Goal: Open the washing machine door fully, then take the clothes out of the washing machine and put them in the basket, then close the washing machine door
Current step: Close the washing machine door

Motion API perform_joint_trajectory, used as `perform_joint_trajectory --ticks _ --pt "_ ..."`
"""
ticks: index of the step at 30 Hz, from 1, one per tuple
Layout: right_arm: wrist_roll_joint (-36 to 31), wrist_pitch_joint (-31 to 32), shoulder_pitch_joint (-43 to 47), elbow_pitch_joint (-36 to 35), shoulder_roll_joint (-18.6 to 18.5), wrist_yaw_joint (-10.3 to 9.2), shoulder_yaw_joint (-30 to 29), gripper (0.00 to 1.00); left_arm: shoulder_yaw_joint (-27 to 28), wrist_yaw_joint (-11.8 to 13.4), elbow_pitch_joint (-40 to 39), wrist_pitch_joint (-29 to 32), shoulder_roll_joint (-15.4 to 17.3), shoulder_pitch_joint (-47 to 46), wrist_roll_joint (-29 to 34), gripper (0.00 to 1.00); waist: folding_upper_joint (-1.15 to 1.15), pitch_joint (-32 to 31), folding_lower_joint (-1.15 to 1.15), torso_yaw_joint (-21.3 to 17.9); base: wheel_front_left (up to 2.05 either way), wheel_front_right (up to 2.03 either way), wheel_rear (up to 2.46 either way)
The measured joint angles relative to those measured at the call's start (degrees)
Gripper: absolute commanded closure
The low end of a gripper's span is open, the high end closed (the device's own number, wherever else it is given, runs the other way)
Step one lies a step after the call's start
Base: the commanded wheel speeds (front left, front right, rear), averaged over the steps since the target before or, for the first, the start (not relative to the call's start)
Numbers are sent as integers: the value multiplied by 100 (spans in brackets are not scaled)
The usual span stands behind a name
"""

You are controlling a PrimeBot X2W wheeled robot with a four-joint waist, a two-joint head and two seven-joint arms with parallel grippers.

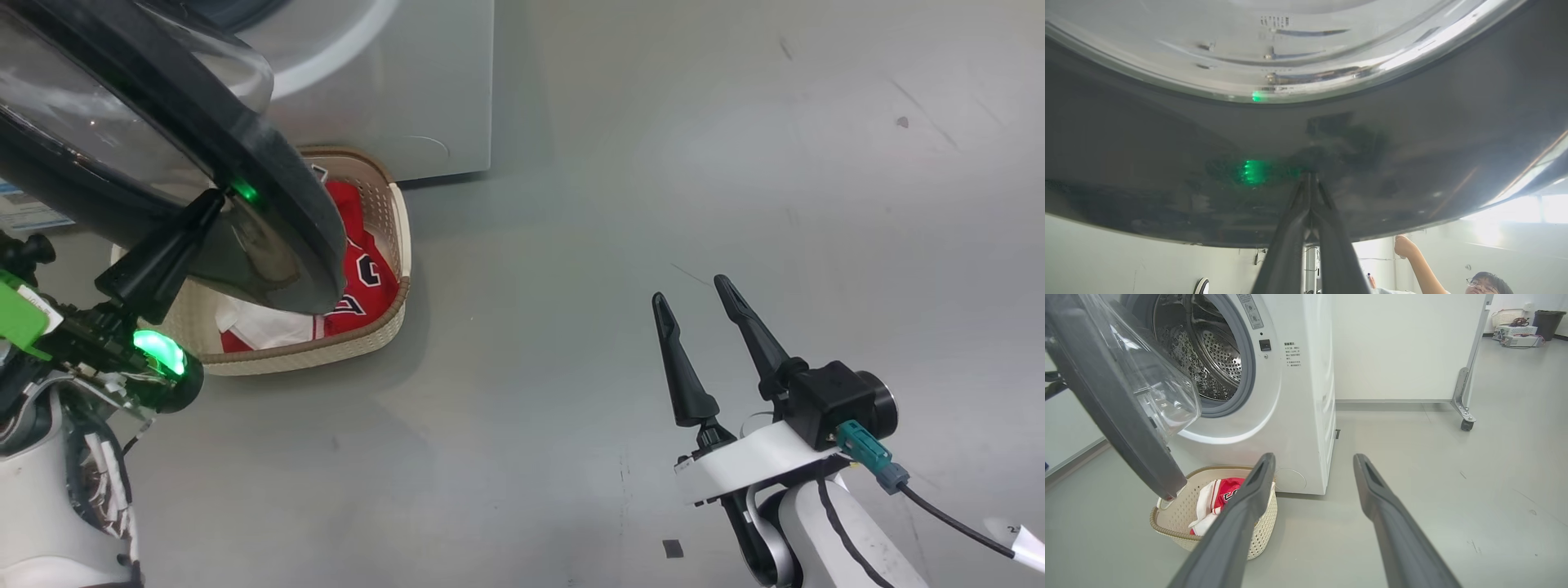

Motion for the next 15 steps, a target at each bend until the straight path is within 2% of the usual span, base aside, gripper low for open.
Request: perform_joint_trajectory --ticks 6,15 --pt "32 -1 58 -78 3 -13 -42 0 -300 0 4 -341 -4 -3 3 100 0 5 0 -165 0 0 0" --pt "32 -1 113 -158 13 -107 -159 0 -709 0 22 -644 -11 -3 -66 100 0 12 0 -134 0 0 0"
